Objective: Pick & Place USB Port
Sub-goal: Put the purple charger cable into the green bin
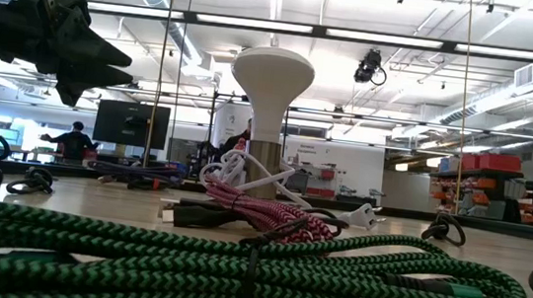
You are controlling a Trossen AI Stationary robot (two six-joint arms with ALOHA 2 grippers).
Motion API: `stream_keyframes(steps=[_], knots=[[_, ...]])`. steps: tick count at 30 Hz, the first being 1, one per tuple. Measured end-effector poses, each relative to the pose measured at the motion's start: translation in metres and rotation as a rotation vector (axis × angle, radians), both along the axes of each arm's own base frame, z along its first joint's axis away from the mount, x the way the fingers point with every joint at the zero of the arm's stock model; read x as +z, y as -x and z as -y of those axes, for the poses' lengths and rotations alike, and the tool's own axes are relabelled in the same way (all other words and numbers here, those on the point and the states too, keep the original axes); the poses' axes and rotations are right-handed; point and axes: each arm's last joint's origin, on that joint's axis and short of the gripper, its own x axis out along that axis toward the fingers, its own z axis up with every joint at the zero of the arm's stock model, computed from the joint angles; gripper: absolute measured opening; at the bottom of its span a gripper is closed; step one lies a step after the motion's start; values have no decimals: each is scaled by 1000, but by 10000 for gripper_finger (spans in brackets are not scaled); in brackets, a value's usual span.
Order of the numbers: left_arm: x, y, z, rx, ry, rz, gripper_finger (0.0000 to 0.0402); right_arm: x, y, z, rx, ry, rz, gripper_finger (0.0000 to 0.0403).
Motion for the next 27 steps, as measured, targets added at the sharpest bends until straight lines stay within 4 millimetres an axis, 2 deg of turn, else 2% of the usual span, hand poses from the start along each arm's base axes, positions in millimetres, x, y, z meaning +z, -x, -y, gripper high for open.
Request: stream_keyframes(steps=[10,14,17,21,27], knots=[[0,0,0,1,-1,-3,167,3,-47,52,179,274,179,104],[-3,-1,-3,101,-48,-50,167,4,-61,68,289,322,187,104],[1,-2,-10,206,-160,-152,167,5,-70,79,349,357,197,104],[29,-12,-20,261,-235,-301,167,7,-78,92,422,396,206,104],[48,-41,-40,204,-312,-667,167,9,-87,98,520,446,241,104]])
